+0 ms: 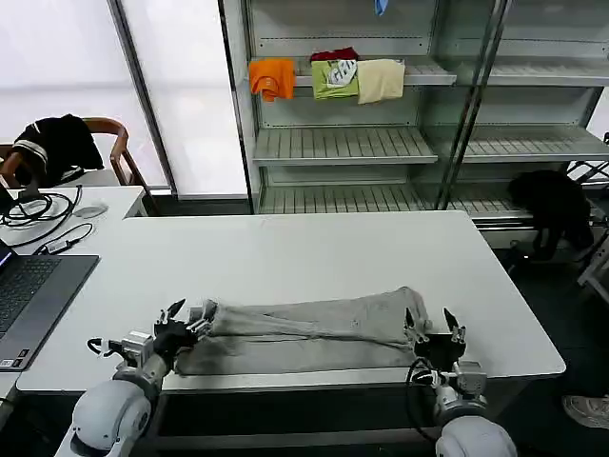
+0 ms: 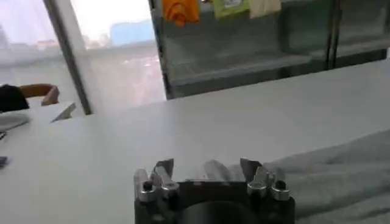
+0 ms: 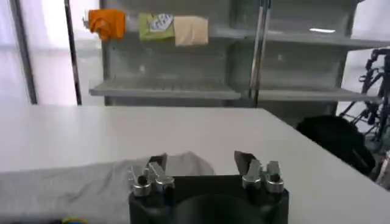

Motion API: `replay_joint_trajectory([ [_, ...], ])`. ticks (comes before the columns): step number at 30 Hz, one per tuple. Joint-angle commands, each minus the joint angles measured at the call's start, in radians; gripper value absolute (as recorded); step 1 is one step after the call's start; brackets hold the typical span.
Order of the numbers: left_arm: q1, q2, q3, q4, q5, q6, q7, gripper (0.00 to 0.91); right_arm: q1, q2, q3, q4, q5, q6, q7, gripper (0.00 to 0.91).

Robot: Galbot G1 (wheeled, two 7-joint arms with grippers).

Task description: Fold and organize the clothes.

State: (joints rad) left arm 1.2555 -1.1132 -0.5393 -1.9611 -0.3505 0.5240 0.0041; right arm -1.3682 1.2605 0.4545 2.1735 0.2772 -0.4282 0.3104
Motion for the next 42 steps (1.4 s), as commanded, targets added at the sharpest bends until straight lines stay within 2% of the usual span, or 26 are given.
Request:
replay_joint_trajectory([
  [1,0.024,-0.093,-0.085,0.010,-0.070,0.017,-0.040,0.907,0.012,-0.019,0.024,0.049,0.031,-0.004,0.002,0.907],
  [7,0.037,-0.135,-0.086,0.004,-0.077,0.017,-0.038,0.907,0.025,-0.026,0.016,0.035,0.037,-0.003,0.001,0.907],
  [19,0.053,-0.170,-0.078,0.009,-0.067,0.016,-0.029,0.907,0.034,-0.031,-0.002,0.004,0.034,0.003,0.001,0.907],
  [20,0.055,-0.172,-0.076,0.009,-0.065,0.015,-0.027,0.887,0.035,-0.030,-0.003,0.001,0.033,0.004,0.001,0.907],
  [22,0.059,-0.177,-0.074,0.009,-0.063,0.014,-0.025,0.836,0.036,-0.027,-0.003,-0.003,0.031,0.005,0.002,0.907],
  [23,0.060,-0.178,-0.073,0.009,-0.062,0.014,-0.024,0.705,0.036,-0.027,-0.003,-0.006,0.031,0.006,0.002,0.907],
  [24,0.063,-0.179,-0.073,0.009,-0.061,0.013,-0.020,0.645,0.036,-0.026,-0.004,-0.008,0.030,0.007,0.003,0.907],
  [25,0.066,-0.179,-0.073,0.008,-0.062,0.013,-0.016,0.534,0.035,-0.025,-0.004,-0.010,0.030,0.007,0.004,0.907],
  [26,0.068,-0.180,-0.073,0.009,-0.061,0.013,-0.012,0.494,0.035,-0.024,-0.005,-0.011,0.029,0.008,0.005,0.907],
  [28,0.071,-0.182,-0.073,0.017,-0.061,0.011,-0.009,0.302,0.034,-0.023,-0.005,-0.012,0.027,0.010,0.007,0.907],
  [29,0.070,-0.184,-0.074,0.021,-0.061,0.010,-0.010,0.151,0.034,-0.022,-0.006,-0.012,0.027,0.011,0.007,0.907],
  [30,0.070,-0.185,-0.075,0.028,-0.060,0.006,-0.009,0.040,0.034,-0.022,-0.005,-0.013,0.027,0.011,0.007,0.907],
  [42,0.115,-0.193,-0.081,0.012,-0.055,-0.019,0.025,0.020,0.054,-0.015,-0.005,-0.025,0.028,0.007,0.008,0.907],
])
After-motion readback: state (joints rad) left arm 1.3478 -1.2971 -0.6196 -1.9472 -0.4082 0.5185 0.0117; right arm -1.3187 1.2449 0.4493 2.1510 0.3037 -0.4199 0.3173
